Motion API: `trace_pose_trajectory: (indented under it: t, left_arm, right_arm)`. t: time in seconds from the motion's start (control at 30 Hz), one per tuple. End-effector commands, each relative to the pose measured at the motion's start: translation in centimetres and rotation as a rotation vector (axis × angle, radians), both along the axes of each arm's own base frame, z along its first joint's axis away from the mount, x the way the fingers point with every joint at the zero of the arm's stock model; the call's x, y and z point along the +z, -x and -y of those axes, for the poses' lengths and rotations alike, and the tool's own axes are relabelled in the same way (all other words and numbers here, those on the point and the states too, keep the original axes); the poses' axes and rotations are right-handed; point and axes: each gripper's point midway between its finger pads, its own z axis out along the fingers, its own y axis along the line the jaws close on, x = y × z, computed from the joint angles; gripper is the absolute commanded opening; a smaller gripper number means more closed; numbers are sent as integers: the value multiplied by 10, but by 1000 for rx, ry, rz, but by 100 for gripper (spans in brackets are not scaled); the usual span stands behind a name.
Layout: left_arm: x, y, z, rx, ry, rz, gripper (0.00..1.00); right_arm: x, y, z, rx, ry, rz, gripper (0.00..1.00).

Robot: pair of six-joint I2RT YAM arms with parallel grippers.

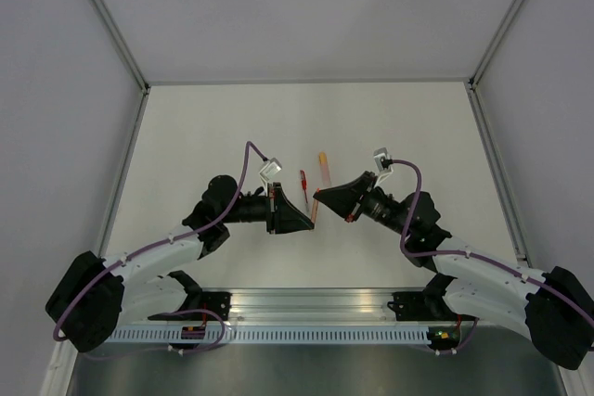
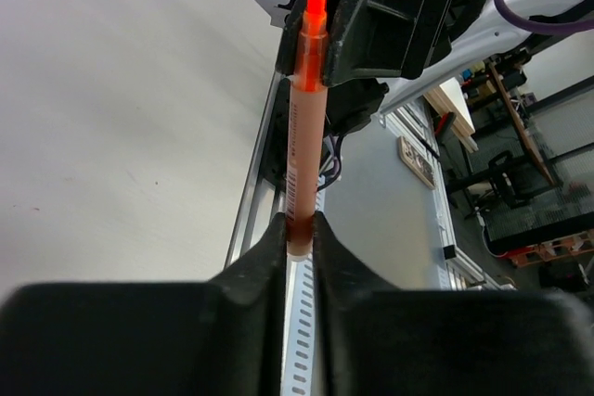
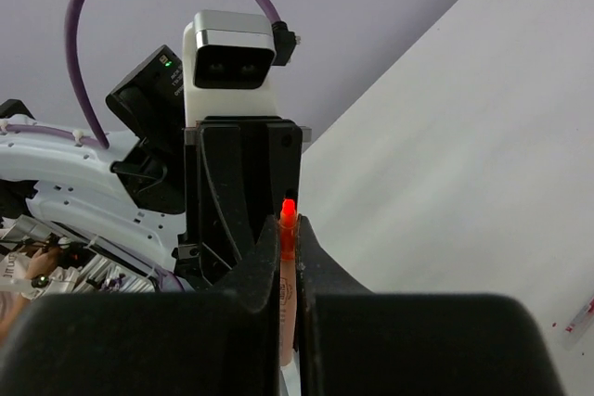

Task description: Insert the pens into the pen caps

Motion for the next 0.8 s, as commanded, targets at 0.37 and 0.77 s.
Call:
trace_pose_trajectory:
  t: [0.37, 0.77]
  left_arm:
    - [19, -7, 12, -34, 76, 30, 38]
    - [26, -17, 16, -10, 59, 67, 2]
  right_arm:
    - [10, 5, 1, 20, -56, 31, 0]
    - [0, -7, 0, -28, 15, 1, 38]
